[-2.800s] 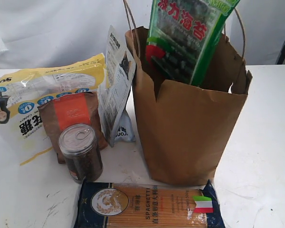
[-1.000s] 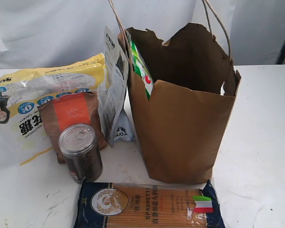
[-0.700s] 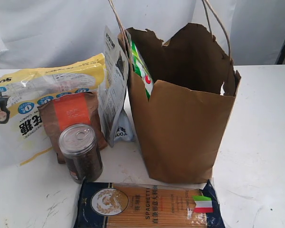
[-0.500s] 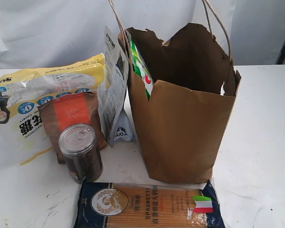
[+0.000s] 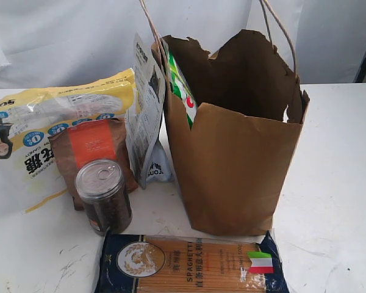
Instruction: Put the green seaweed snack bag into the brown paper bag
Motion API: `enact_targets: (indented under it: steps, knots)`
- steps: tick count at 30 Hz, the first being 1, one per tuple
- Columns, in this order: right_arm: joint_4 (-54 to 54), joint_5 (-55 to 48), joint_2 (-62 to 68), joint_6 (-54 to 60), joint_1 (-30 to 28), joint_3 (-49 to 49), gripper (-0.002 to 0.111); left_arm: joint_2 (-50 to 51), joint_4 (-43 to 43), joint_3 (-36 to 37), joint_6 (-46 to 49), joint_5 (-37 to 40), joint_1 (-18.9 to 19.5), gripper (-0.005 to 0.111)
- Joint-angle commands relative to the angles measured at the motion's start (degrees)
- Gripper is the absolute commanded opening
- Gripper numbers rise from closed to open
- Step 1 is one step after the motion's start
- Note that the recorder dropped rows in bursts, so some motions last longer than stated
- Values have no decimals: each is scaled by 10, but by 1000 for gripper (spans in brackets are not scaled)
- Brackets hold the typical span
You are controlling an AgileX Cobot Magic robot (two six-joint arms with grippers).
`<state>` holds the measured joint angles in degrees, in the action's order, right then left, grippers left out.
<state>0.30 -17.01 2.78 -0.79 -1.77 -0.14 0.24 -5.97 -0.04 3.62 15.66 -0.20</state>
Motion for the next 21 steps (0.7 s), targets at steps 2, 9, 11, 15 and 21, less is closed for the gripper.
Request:
enact_targets:
  steps: [2,9,11,15,21]
  knots:
    - [-3,-16,-27,8,-5,1,0,-2,-7,0,-1,-5,-1,0]
    - [2,-17,-28,8,-6,1,0,-2,-7,0,-1,-5,-1,0]
    - [15,-24,-28,8,-6,1,0,-2,-7,0,-1,-5,-1,0]
    - [26,-23,-28,8,-6,1,0,-2,-7,0,-1,-5,-1,0]
    - [26,-23,-28,8,-6,1,0,-2,-7,0,-1,-5,-1,0]
